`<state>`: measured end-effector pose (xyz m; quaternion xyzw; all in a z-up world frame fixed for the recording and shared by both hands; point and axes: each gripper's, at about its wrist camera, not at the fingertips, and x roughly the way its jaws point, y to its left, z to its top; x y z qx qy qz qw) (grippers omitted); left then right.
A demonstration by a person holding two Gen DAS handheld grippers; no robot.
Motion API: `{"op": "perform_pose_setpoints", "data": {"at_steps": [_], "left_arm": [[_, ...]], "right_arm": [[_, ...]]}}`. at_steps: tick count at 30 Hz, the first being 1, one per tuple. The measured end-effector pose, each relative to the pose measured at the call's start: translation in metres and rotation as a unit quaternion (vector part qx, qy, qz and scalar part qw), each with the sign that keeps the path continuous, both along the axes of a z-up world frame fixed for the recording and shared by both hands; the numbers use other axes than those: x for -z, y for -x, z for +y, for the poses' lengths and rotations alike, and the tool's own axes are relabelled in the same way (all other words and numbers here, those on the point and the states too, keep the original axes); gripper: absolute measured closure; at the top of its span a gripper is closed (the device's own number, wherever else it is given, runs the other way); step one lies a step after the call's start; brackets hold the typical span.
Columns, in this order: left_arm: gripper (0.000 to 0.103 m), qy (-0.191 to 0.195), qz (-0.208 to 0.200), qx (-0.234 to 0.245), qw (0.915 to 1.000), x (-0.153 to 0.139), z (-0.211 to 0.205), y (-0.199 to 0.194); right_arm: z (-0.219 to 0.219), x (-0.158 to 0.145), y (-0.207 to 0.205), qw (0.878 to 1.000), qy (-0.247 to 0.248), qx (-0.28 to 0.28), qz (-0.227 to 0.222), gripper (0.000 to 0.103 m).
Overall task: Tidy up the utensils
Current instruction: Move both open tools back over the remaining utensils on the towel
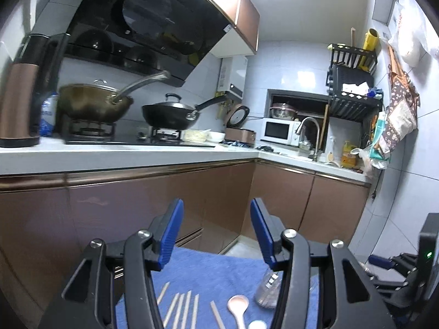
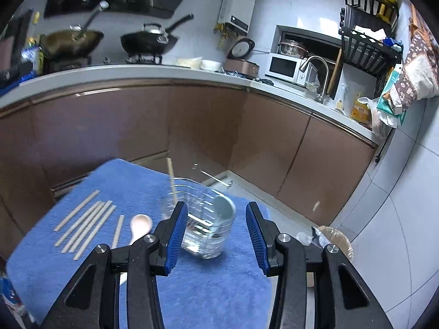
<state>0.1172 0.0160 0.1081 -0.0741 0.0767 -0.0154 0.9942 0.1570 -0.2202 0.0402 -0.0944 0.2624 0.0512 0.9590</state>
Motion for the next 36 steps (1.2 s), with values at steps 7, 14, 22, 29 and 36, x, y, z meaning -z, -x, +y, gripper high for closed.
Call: {"op": "perform_pose_setpoints", "data": {"at_steps": [7, 14, 22, 29, 36], "left_arm": [[0.054, 0.003, 0.035, -0.014, 0.9993, 0.002, 0.037, 0.033], [0.054, 0.004, 0.072, -0.016, 0.9973, 0.016, 0.061, 0.049], [0.054, -0.001, 0.133, -0.015, 0.9911, 0.048, 0.073, 0.035], [0.055, 0.013, 0.238, 0.017, 0.971, 0.105, 0.078, -0.016], [0.064, 0.023, 0.356, 0.08, 0.931, 0.166, 0.068, -0.089]], "right_arm": [[0.005, 0.0, 0.039, 0.999, -0.04, -0.024, 0.008, 0.061], [0.006, 0.013, 0.058, 0.996, -0.072, -0.032, 0.032, 0.061], [0.014, 0.036, 0.043, 0.994, -0.075, -0.034, 0.067, 0.061], [0.027, 0.084, 0.012, 0.987, -0.079, -0.044, 0.131, 0.061], [0.034, 0.128, -0.018, 0.977, -0.091, -0.047, 0.188, 0.063]]}}
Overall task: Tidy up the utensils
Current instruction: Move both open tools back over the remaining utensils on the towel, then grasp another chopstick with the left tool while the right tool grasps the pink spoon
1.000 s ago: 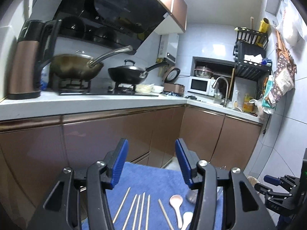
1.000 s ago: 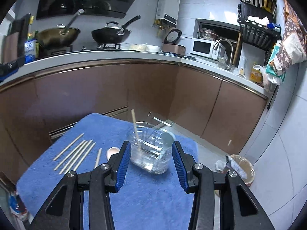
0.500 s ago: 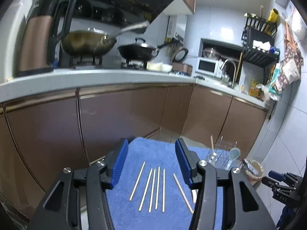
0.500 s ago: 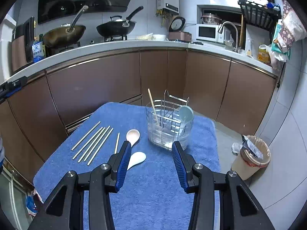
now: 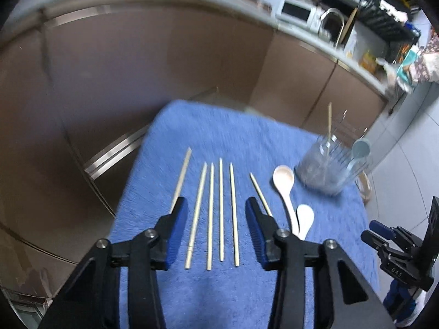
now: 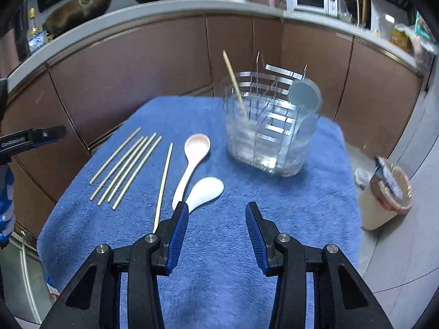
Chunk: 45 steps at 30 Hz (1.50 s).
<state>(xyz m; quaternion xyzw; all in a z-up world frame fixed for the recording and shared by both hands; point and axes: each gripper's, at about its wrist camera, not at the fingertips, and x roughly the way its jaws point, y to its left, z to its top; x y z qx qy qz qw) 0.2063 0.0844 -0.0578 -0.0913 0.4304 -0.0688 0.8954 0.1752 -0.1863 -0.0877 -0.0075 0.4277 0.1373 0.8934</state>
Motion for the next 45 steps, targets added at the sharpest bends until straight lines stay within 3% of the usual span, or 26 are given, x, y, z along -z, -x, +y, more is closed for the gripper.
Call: {"op": "perform_pose_setpoints", "data": {"at_steps": [8, 19, 36, 45], "left_arm": [[0.077, 0.008, 0.088, 0.03, 0.9957, 0.055, -0.014, -0.076], [0.09, -0.014, 0.135, 0.034, 0.9902, 0.094, -0.018, -0.129], [0.093, -0.016, 0.16, 0.04, 0.9862, 0.119, -0.017, -0.142], [0.093, -0.018, 0.158, 0.049, 0.9861, 0.119, -0.018, -0.143]], "right_arm": [[0.0, 0.032, -0.034, 0.999, -0.012, -0.005, 0.047, 0.066], [0.014, 0.044, -0.068, 0.998, -0.012, -0.026, 0.058, 0.067], [0.053, 0.059, -0.129, 0.995, -0.033, -0.044, 0.079, 0.068], [0.069, 0.065, -0.159, 0.998, 0.002, -0.03, 0.054, 0.07]]}}
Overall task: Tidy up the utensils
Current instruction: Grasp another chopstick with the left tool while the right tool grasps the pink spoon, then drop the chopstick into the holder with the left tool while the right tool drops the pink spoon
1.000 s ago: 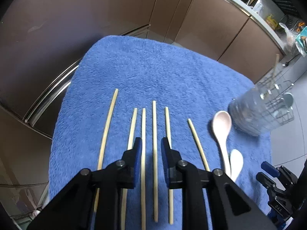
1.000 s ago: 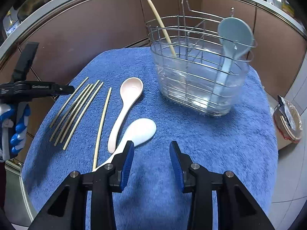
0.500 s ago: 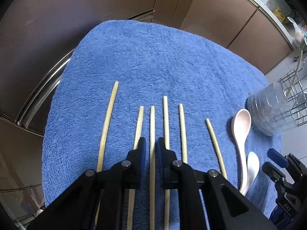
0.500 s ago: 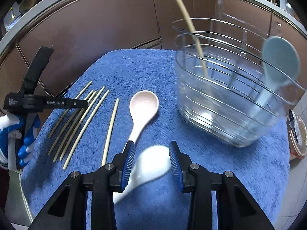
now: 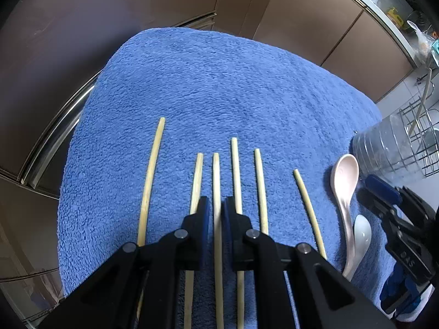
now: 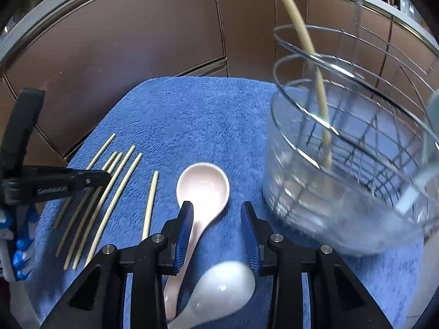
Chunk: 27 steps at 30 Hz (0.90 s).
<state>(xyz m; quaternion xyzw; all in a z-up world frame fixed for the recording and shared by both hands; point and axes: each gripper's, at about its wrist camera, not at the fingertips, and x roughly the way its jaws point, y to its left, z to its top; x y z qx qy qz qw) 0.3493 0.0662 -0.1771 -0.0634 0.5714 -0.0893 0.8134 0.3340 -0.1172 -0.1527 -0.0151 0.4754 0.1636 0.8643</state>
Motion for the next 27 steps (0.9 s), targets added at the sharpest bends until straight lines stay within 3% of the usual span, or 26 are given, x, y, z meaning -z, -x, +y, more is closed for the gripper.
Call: {"op": "perform_pose_setpoints", "data": {"at_steps": [7, 18, 27], "left_arm": [[0.097, 0.006, 0.005, 0.004, 1.0, 0.0, 0.002, 0.0], [0.098, -0.003, 0.005, 0.003, 1.0, 0.001, 0.0, -0.001], [0.098, -0.006, -0.007, -0.004, 1.0, -0.003, -0.001, 0.008]], "right_arm": [[0.003, 0.01, -0.018, 1.0, 0.003, 0.0, 0.005, 0.074], [0.01, 0.011, -0.02, 1.0, 0.018, -0.018, 0.003, 0.096], [0.011, -0.004, 0.002, 0.999, 0.005, -0.04, -0.012, 0.098]]}}
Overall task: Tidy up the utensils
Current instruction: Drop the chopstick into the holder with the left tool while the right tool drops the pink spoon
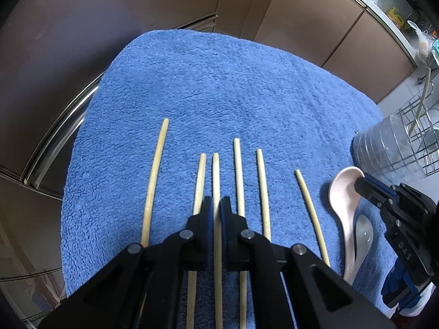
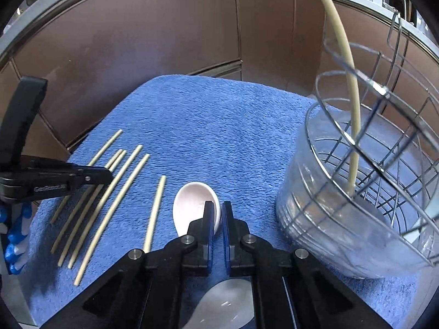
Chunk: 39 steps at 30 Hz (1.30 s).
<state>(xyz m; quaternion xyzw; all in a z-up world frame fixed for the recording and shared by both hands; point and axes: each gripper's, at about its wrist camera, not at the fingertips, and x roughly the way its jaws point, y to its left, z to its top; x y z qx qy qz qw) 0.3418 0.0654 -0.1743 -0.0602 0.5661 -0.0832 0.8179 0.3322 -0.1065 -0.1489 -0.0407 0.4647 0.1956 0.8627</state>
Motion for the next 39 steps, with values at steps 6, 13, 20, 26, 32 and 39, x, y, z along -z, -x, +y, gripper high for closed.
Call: {"op": "perform_pose_setpoints", "data": {"at_steps": [6, 13, 20, 26, 32, 39], "left_arm": [[0.098, -0.001, -0.024, 0.0, 0.9997, -0.016, 0.004, 0.013], [0.098, 0.006, -0.067, -0.009, 0.9977, -0.048, 0.011, 0.03], [0.098, 0.038, -0.136, -0.018, 0.9898, -0.099, 0.012, 0.047], [0.098, 0.098, -0.211, -0.002, 0.9726, -0.157, -0.012, 0.056], [0.098, 0.169, -0.296, 0.027, 0.9396, -0.212, -0.064, 0.045], [0.098, 0.23, -0.393, 0.025, 0.8898, -0.241, -0.12, 0.021]], "right_arm": [[0.002, -0.018, 0.022, 1.0, -0.002, -0.008, -0.02, 0.098], [-0.003, -0.055, 0.054, 0.997, -0.011, -0.005, -0.074, 0.098], [-0.019, -0.115, 0.087, 0.987, -0.023, 0.01, -0.16, 0.098], [-0.047, -0.171, 0.096, 0.968, -0.027, 0.042, -0.245, 0.098], [-0.084, -0.211, 0.086, 0.938, -0.039, 0.078, -0.335, 0.098], [-0.113, -0.217, 0.069, 0.906, -0.051, 0.105, -0.408, 0.098]]}}
